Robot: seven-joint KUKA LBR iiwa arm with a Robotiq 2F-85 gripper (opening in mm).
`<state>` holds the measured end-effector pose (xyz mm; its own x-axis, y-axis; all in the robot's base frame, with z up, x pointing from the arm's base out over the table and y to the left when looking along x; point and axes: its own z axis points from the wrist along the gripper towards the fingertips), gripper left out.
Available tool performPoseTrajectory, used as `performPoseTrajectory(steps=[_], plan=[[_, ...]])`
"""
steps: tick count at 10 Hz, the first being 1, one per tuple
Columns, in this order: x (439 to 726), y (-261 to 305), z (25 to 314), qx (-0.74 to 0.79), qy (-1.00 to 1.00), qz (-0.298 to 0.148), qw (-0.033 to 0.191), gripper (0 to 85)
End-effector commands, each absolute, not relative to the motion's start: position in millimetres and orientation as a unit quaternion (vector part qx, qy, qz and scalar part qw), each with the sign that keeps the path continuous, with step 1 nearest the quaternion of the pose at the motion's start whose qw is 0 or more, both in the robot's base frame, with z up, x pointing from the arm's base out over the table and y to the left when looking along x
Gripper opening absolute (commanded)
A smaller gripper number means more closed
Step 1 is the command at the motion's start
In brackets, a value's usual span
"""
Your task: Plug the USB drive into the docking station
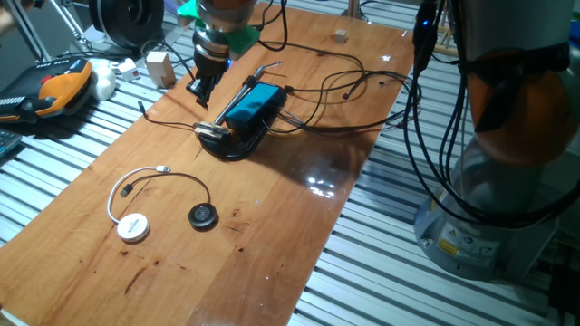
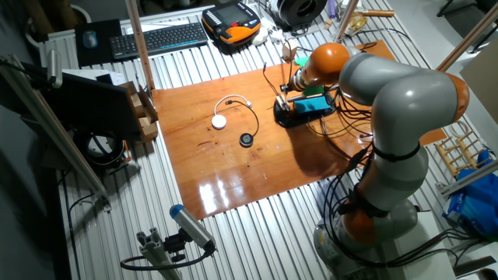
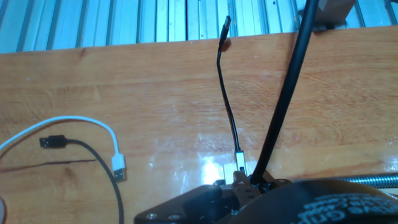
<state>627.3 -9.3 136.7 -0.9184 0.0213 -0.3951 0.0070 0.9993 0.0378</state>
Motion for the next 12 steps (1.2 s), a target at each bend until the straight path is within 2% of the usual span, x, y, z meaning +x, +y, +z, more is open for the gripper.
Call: performPoseTrajectory(steps=[1,12], plan=[[628,-9,136,0.006,0.979,0.015,0.202,0.0],[644,-10,114,0.008,0.975,0.019,0.22,0.0]])
